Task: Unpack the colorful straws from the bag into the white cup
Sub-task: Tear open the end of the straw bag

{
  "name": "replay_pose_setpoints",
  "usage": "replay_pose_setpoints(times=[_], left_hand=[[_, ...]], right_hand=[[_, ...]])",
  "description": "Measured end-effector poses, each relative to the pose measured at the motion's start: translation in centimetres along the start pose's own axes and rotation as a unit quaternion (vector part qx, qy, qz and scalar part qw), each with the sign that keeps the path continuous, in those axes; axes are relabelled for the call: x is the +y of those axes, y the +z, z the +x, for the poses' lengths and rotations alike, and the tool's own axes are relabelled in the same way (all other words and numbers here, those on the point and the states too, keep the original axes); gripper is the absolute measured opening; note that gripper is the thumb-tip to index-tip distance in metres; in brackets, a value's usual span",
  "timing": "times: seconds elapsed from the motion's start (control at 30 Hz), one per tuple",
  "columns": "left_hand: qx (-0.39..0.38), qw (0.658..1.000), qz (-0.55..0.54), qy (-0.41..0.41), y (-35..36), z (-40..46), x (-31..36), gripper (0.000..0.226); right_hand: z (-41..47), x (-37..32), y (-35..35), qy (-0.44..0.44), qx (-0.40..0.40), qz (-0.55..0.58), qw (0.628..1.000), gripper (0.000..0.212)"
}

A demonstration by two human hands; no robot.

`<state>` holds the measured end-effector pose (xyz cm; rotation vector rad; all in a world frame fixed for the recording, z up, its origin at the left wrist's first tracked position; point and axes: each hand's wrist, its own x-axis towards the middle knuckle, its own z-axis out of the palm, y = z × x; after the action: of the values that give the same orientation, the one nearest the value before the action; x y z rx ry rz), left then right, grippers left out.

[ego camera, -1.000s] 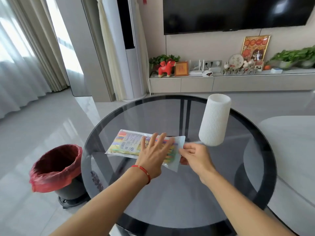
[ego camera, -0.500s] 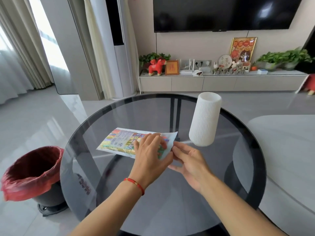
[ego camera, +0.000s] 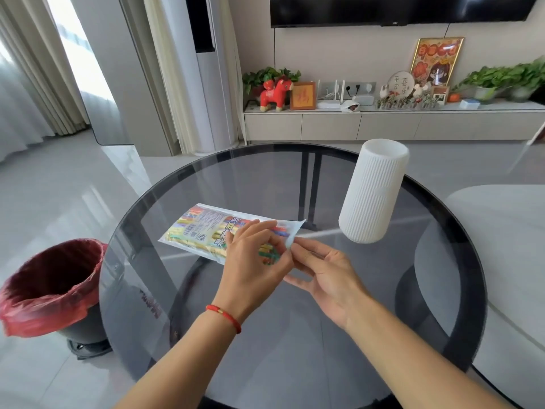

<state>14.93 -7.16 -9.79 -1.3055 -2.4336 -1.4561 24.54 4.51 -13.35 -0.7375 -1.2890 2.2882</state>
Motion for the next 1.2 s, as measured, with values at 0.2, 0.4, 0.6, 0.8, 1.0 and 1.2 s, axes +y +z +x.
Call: replay_pose_setpoints(times=[0.2, 0.4, 0.6, 0.8, 1.0, 1.2], left_hand=[[-0.005, 1.0, -0.014, -0.021, -0.4, -0.1, 0.4, 0.008], [-0.031, 0.997, 0.074, 0.012, -1.0, -0.4, 1.2, 0.007], [-0.103, 0.942, 0.317, 0.037, -0.9, -0.8, 2.3, 0.026], [-0.146, 0.948, 0.284, 0.019, -1.2, -0.7, 2.0, 0.024], [-0.107, 0.969, 0.211, 0.07, -2.5, -0.3, 0.9, 0.006], [-0.101, 0.965, 0.215, 0.107, -2.4, -0.3, -0.4, 0.01]], right_hand=[[-0.5, 0.0, 0.3, -0.004, 0.005, -0.011, 1.0, 0.032], [-1.5, 0.2, 1.2, -0.032, 0.035, -0.025, 0.999, 0.014], [-1.8, 0.7, 1.6, -0.09, 0.058, -0.104, 0.989, 0.021], [-1.4, 0.7, 1.7, -0.106, 0.069, -0.185, 0.975, 0.017], [-1.0, 0.5, 1.2, -0.104, 0.084, -0.296, 0.946, 0.014], [-1.2, 1.2, 1.1, -0.199, 0.128, -0.408, 0.882, 0.025]])
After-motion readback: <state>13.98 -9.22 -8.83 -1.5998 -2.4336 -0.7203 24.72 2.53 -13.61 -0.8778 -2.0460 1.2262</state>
